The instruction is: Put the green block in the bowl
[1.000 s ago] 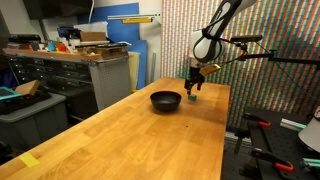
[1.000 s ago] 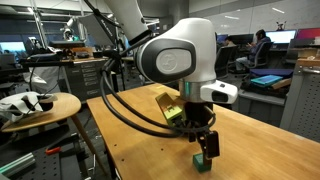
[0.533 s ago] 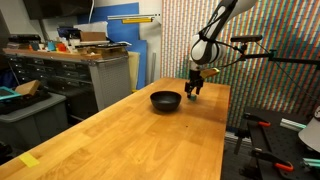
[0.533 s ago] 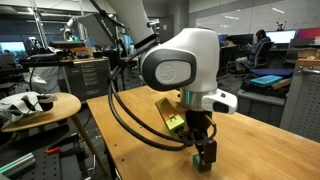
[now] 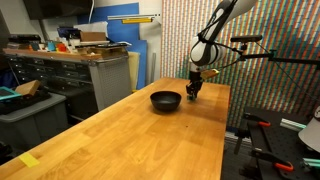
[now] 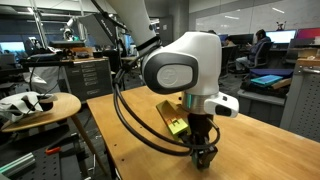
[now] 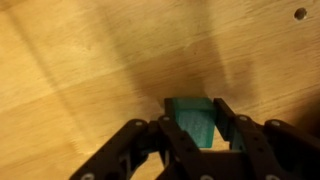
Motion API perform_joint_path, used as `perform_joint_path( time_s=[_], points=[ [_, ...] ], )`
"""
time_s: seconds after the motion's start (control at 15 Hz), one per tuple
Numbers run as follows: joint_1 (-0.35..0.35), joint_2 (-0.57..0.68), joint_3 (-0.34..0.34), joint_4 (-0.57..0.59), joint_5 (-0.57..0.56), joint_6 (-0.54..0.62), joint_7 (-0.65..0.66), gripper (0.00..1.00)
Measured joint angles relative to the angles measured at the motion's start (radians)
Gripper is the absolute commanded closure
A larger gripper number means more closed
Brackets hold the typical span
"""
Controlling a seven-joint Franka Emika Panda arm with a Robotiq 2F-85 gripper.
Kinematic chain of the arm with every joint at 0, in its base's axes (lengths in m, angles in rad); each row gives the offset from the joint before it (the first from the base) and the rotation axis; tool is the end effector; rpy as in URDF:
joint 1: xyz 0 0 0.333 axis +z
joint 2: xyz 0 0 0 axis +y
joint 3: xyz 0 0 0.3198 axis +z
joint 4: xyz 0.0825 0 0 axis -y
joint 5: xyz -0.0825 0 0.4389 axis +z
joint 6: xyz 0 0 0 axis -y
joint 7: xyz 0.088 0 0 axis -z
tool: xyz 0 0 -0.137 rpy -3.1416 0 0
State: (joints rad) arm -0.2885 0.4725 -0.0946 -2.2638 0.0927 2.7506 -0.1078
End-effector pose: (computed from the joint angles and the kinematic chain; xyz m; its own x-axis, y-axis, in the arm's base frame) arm 0.5148 -0.2162 0.0750 0.9392 -0.3428 0.0174 -0.3430 -0.9393 0.0081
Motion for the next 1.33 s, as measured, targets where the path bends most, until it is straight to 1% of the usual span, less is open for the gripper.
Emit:
perform_joint_path(
  time_s=[0.27, 0.53, 0.8, 1.07, 1.33],
  points=[
    [0.000, 0.000, -0.003, 0.006, -0.001, 0.000, -0.001, 0.83],
    [0.016, -0.006, -0.024, 0.027, -0.040, -0.005, 0.001, 0.83],
    [0.053, -0.013, -0.053, 0.082, -0.089, -0.063, 0.013, 0.83],
    [0.092, -0.025, -0.066, 0.155, -0.136, -0.139, 0.035, 0.83],
    [0.139, -0.039, -0.069, 0.221, -0.187, -0.191, 0.064, 0.83]
  ],
)
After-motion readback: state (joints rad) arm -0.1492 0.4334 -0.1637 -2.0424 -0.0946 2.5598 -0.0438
